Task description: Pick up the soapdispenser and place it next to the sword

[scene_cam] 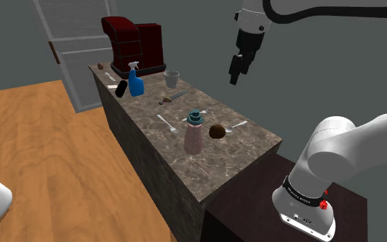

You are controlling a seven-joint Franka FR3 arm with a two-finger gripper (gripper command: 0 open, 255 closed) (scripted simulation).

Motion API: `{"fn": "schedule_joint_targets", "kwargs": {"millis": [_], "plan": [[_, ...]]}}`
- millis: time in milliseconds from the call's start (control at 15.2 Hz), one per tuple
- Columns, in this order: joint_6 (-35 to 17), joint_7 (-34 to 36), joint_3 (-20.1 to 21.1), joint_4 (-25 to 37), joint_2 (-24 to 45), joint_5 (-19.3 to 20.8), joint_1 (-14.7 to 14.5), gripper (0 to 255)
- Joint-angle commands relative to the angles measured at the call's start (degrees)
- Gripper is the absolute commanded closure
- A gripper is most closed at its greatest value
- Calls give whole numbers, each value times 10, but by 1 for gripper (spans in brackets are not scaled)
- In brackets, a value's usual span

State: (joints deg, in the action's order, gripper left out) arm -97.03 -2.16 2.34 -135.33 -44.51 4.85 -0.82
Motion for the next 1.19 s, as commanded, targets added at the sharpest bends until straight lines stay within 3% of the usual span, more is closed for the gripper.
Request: {"fn": "schedule_joint_targets", "kwargs": {"millis": [0, 528, 1122], "plan": [[0, 0, 0, 0, 0, 0, 0, 0], [-177, 136, 58, -109, 41, -40, 7, 0], [-394, 301, 142, -151, 184, -53, 33, 0]]}}
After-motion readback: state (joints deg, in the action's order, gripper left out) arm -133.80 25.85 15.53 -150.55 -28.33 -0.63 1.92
